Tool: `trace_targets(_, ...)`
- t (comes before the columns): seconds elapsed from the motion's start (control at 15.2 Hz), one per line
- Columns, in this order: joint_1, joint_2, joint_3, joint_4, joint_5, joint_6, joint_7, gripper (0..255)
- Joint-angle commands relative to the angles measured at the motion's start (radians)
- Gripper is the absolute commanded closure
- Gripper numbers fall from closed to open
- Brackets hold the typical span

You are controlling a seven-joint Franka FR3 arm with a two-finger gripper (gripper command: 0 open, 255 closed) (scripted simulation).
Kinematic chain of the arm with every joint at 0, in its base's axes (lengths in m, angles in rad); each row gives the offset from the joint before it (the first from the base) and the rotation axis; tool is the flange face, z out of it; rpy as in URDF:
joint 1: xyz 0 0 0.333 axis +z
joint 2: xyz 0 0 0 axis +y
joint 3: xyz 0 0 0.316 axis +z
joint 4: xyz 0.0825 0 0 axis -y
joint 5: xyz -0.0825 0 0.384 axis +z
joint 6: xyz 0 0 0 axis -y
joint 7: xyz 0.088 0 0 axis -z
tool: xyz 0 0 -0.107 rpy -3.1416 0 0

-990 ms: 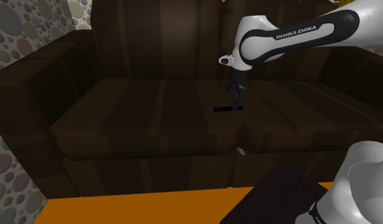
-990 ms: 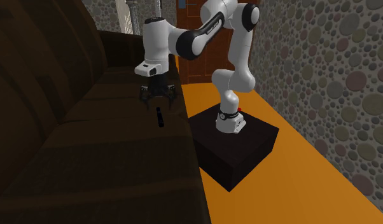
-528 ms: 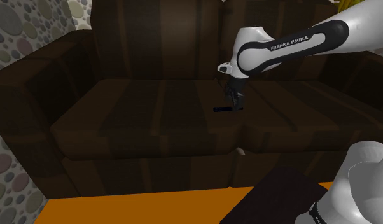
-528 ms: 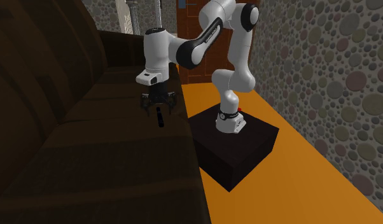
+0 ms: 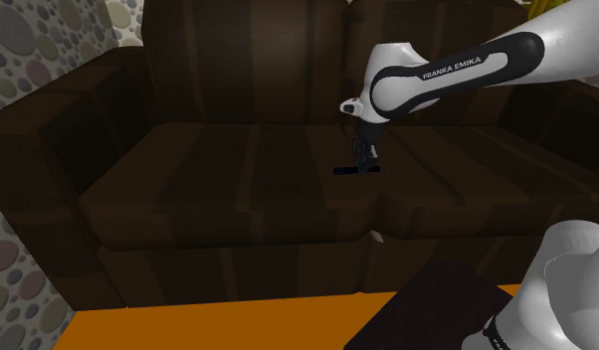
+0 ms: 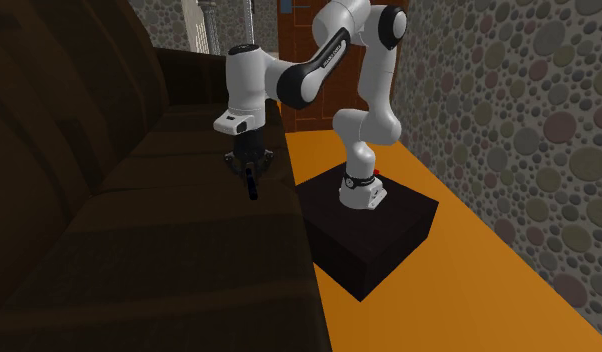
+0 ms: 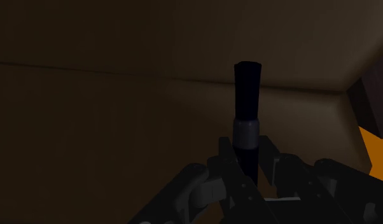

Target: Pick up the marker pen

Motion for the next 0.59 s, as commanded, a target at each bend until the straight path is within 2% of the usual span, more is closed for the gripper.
trace_targets(0.0, 0.000, 0.000, 0.000, 0.000, 0.000, 0.000, 0.000, 255)
trace_targets(0.53, 0.000, -0.027, 0.007, 0.068, -0.003, -0.095, 0.003, 255)
